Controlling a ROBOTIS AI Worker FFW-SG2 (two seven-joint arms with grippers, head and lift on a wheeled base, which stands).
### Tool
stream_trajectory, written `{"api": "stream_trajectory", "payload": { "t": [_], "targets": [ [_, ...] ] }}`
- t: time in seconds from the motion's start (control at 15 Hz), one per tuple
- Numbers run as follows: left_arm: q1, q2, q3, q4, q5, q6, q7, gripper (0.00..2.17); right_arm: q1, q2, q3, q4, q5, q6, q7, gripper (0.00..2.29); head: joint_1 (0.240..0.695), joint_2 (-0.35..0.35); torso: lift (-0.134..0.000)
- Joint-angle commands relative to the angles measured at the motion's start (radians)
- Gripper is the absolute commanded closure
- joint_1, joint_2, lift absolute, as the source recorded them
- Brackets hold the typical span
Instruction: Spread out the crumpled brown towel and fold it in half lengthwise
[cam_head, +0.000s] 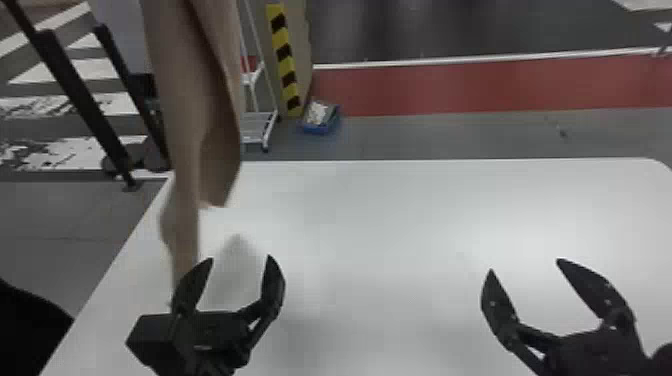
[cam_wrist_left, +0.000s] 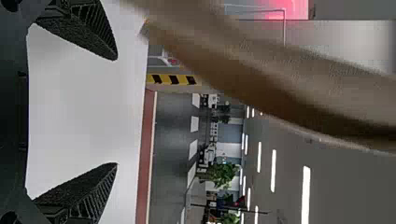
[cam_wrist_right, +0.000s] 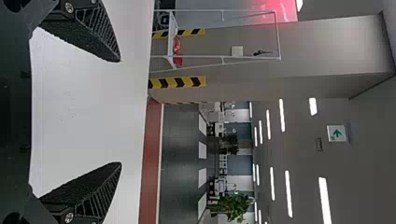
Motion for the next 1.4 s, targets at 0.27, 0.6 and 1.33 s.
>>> {"api": "stream_trajectory", "payload": {
  "t": [0.27,0.6,1.33],
  "targets": [
    [-0.006,-0.005,0.0,0.01,0.0,-0.003,0.0,0.07,-0.017,0.006,-0.001,0.014,-0.002,0.009,0.0,0.09,0.695,0.156,-0.125],
    [-0.011,-0.008,0.0,0.021,0.0,-0.003,0.0,0.07,-0.021,0.006,-0.006,0.026,-0.003,0.012,0.0,0.09,0.695,0.155,-0.125],
    [-0.014,-0.01,0.0,0.035,0.0,-0.009,0.0,0.07,-0.023,0.006,-0.009,0.037,-0.008,0.009,0.0,0.09,0.695,0.15,-0.125]
  ]
}}
